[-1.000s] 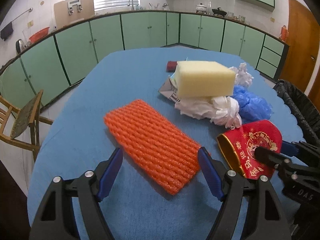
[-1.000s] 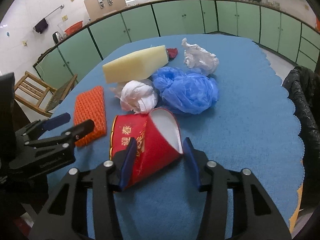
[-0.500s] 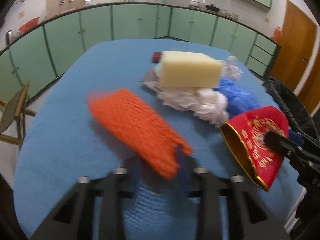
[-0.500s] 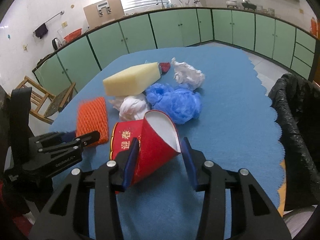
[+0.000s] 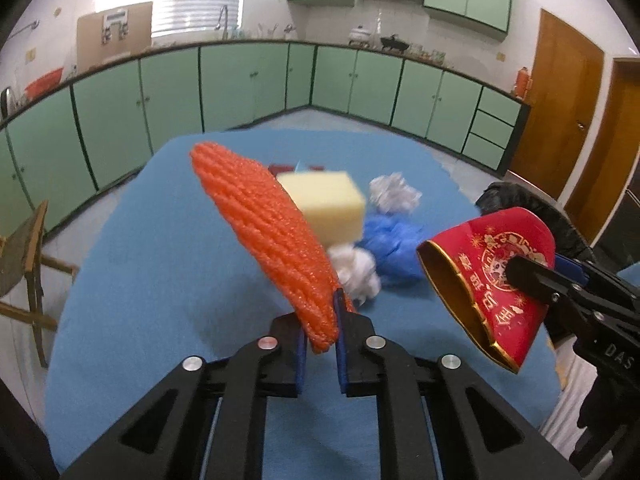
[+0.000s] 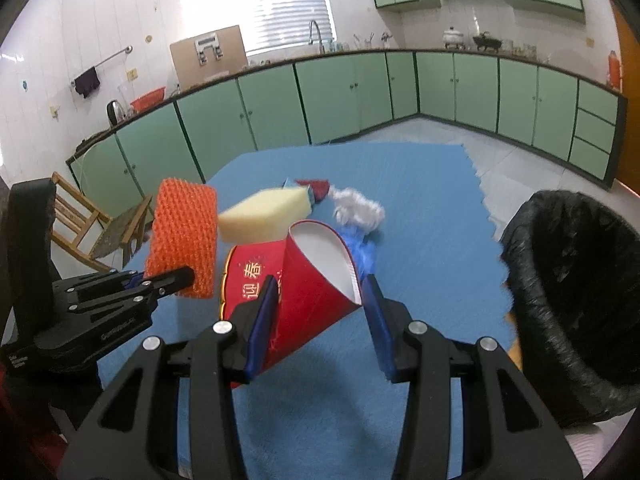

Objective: Collect trash
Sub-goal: 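Carry the foam net and red cup over the bin and open both tools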

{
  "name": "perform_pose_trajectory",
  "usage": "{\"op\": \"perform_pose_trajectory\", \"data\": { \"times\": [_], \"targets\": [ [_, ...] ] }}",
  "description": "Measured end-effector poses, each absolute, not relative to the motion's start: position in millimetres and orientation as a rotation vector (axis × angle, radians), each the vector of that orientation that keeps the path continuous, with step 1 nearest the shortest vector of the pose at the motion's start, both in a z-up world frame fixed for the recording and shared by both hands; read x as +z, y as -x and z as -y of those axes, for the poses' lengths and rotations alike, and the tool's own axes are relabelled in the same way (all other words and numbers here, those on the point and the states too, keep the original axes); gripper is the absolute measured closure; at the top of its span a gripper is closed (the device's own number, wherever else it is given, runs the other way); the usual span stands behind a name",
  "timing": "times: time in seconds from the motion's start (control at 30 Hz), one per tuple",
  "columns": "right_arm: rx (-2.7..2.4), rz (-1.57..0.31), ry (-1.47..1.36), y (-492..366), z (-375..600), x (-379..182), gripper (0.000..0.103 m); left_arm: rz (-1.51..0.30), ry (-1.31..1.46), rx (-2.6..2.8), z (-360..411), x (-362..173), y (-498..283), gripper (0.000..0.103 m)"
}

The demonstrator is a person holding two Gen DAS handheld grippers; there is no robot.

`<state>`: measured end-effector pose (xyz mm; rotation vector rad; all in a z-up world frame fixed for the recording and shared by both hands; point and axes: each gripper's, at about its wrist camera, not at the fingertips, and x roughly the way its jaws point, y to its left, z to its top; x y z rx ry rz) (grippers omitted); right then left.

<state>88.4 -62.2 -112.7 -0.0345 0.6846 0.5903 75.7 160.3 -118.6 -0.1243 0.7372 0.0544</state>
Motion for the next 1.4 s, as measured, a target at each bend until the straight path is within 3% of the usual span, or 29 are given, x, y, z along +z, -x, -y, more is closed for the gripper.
{"op": "perform_pose_trajectory", "data": {
  "times": [0.67,1.4],
  "targets": [
    [0.465,-0.524,-0.023,-90,131,-48,0.061,-0.579,0.085,-0.061,-111,-48,-90,0.091],
    [0.214,-0.427,-0.069,-106,266,-22,0.061,-0.514,0.014,-0.32,7,-23,-159,0.091]
  ]
}}
